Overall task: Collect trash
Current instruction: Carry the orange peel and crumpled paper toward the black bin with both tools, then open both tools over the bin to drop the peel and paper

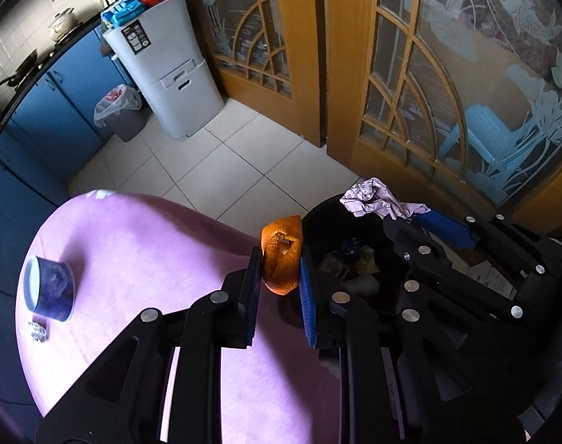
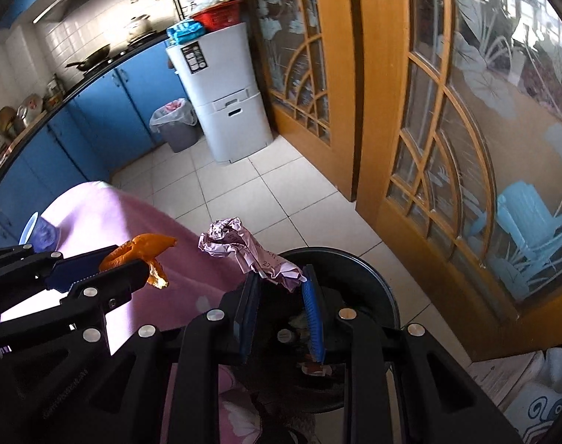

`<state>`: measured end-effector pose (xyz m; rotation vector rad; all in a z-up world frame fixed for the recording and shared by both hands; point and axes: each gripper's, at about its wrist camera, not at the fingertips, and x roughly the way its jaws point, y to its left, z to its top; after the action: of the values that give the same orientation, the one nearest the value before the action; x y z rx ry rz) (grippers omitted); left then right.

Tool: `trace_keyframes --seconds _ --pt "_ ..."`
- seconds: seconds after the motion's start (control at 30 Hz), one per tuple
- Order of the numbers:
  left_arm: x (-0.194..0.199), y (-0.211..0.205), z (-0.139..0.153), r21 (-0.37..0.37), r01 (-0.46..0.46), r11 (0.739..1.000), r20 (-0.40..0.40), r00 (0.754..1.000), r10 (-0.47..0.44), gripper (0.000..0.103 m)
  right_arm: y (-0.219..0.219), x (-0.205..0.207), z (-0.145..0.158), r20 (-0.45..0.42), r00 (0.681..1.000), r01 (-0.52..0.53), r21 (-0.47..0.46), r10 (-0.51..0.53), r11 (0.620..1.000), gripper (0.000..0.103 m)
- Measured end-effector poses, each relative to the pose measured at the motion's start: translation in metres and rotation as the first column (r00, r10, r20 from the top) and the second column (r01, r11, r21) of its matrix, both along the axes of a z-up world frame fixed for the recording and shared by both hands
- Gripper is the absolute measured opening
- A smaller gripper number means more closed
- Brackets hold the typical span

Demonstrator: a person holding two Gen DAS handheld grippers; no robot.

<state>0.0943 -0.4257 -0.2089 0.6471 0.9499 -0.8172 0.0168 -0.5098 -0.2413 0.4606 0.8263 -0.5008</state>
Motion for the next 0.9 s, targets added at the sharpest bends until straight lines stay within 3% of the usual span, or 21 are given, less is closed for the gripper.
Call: trace_keyframes --seconds 0.4,0.9 --pt "0.001 -0.030 -0.018 0.045 -0.014 0.999 -0.013 1.000 0.014 0.021 -0.036 -0.007 -0.014 0.000 0.999 0.047 0.044 -0.047 0.998 0.023" --pt "0.005 -0.039 -0.027 0.070 -0.021 0.997 -0.024 0.999 0.023 0.021 -0.051 -0.010 -0.027 -0.008 0.998 0.061 0.080 -0.061 0.995 0.023"
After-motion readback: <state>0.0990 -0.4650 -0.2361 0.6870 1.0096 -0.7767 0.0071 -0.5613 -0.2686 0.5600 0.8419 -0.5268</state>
